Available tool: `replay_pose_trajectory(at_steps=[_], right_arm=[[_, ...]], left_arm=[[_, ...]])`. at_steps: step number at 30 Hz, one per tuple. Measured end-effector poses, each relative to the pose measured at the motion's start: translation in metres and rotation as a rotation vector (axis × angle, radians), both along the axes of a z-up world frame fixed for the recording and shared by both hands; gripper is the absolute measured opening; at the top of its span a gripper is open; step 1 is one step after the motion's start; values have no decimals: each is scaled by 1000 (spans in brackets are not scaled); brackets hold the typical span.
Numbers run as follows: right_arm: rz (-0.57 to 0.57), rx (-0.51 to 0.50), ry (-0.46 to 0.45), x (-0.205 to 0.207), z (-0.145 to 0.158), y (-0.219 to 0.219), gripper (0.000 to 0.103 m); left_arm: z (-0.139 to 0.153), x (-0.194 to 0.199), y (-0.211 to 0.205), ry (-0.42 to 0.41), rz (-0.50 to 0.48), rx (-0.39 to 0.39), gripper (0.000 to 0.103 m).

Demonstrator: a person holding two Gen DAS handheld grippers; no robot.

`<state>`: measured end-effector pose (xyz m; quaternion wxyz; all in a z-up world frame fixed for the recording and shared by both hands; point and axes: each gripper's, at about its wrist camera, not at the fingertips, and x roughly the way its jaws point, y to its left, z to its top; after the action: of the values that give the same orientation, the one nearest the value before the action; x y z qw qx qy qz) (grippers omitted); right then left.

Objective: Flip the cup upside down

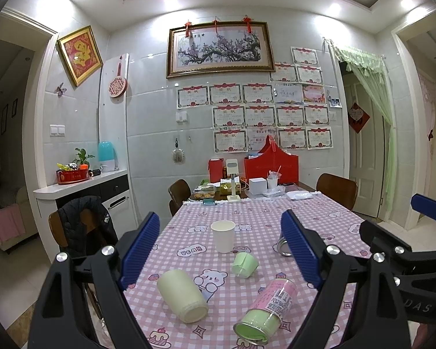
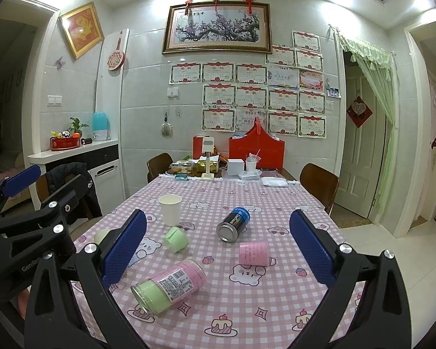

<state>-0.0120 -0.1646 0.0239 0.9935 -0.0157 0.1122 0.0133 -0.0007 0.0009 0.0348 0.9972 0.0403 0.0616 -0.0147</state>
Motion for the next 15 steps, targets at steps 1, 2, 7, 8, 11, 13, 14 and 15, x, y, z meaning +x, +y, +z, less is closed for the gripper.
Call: replay_pose_trajectory(at_steps=[1, 2, 7, 8, 11, 13, 14, 15], right_arm=[[0, 0, 1, 0, 0, 0, 95], [1, 0, 3, 2, -1, 0, 95], [2, 6, 5, 9, -2, -1, 95], [1, 5, 4, 10, -2, -2, 95], [2, 7, 6, 13, -3, -2, 95], [3, 9, 10, 17, -3, -2, 95], [3, 9, 11, 18, -3, -1, 95], [3, 9, 11, 19, -3, -2, 95]], left_arm=[[0, 1, 0, 1, 0, 3, 84], [0, 3, 0, 3, 2, 6, 84], [0, 9, -1, 5, 4, 8, 84], [0, 9, -1, 7, 4, 9, 84], [0, 14, -3, 10, 5, 10, 84], [0, 14, -3, 11, 6, 11, 84], [0, 16, -3, 13, 6, 11, 84], [0, 18, -3, 15, 6, 10, 84]])
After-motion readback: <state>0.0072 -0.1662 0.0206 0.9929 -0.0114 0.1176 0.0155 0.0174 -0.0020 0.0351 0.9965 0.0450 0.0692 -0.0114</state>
